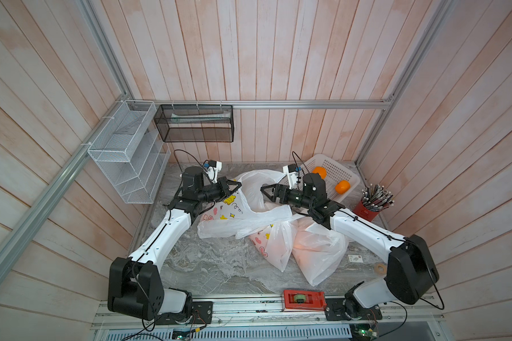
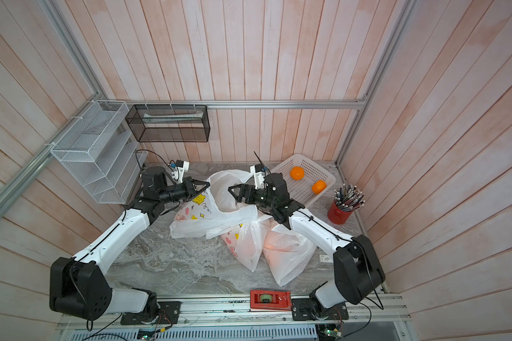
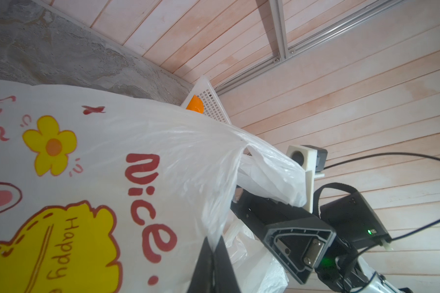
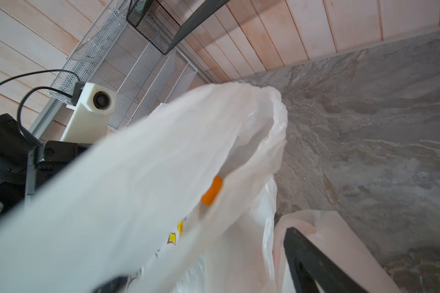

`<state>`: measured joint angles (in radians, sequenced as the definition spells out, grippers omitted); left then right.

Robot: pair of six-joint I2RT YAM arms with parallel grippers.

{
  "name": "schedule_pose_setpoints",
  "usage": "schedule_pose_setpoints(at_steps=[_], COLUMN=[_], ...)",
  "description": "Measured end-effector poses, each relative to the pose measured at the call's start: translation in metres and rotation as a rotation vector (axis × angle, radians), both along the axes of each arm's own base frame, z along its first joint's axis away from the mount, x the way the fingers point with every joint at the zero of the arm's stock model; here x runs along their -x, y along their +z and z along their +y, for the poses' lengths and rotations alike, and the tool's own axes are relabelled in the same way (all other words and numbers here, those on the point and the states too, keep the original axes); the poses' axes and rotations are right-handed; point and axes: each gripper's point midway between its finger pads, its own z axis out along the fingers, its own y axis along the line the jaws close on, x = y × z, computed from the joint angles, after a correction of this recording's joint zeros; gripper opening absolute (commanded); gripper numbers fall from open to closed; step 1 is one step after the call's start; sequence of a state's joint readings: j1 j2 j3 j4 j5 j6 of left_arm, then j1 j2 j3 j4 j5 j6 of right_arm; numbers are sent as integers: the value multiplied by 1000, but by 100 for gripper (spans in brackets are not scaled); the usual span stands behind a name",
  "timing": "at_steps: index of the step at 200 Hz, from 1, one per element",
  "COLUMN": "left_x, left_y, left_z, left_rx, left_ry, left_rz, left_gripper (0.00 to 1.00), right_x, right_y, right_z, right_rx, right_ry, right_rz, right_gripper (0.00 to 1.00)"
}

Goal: Place the oranges into plastic bags & tie knots
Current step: Place the orange in the plastic bag, then adjust the basket at the center of the board.

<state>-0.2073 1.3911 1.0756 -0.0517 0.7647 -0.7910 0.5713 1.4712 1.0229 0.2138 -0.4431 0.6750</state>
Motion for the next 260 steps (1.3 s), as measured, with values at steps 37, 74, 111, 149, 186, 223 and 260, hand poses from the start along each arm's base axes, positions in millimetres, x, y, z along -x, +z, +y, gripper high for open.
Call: schedule_pose_setpoints(at_steps=[37, 74, 111, 149, 186, 223, 260], left_x=[-3, -5, -6, -6, -6, -6, -5], left_y=[-7, -8, -9, -9, -9, -9, -8], left_z=[7, 13, 15, 15, 15, 15, 14], left_rx=[-4, -6, -9, -9, -11, -13, -10], left_ry=[31, 49, 59, 59, 57, 56, 48], left_rz=[15, 15, 15, 15, 13, 9, 10], left_gripper=[0, 0, 0, 0, 0, 0, 0], right_x=[8, -1, -40, -116, -179, -222, -254], right_y=[-11, 20, 32, -2, -64, -115, -140], right_z=[-26, -76, -151, -235, -283, -300, -302], right_rx=[38, 53, 126, 274, 342, 337, 291], right_ry=[-49, -155, -324, -513, -586, -612, -639], right_rz=[34, -35, -72, -19, 104, 201, 252], right_gripper=[94, 98, 98, 98, 97, 95, 95])
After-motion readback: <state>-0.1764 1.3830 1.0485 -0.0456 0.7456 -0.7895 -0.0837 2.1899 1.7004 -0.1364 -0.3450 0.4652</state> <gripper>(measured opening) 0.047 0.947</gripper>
